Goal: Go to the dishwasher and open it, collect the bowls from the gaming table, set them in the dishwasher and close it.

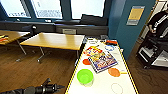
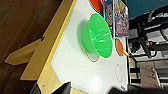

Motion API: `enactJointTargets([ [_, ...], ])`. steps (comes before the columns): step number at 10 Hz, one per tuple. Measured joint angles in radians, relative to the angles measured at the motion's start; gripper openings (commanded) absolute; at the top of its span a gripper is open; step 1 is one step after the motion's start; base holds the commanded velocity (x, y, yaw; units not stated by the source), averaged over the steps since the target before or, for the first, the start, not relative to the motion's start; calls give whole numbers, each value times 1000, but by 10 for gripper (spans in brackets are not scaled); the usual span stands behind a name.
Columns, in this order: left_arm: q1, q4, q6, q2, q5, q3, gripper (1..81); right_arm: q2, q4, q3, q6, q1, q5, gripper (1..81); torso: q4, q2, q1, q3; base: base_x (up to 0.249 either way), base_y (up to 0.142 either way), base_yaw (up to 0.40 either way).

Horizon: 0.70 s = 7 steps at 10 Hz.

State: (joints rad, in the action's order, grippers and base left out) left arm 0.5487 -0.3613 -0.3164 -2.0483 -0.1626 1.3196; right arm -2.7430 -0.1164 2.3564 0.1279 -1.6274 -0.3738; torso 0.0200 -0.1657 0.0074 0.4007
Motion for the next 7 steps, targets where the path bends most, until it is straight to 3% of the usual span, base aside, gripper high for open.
enactJointTargets([
  [2, -78, -9, -40, -57, 4, 19, 811, 0, 0, 0, 1, 10, 9, 10, 0, 0, 0, 0, 0, 0, 0],
  [4, -109, -12, -72, -107, -10, 104, 811, 0, 0, 0, 3, 18, 9, 10, 0, 0, 0, 1, 0, 0, 0],
  [7, -156, -9, -97, -230, -47, 180, 811, -7, 0, 1, 3, 25, 23, 10, 0, 0, 0, 2, 0, 0, 0],
])
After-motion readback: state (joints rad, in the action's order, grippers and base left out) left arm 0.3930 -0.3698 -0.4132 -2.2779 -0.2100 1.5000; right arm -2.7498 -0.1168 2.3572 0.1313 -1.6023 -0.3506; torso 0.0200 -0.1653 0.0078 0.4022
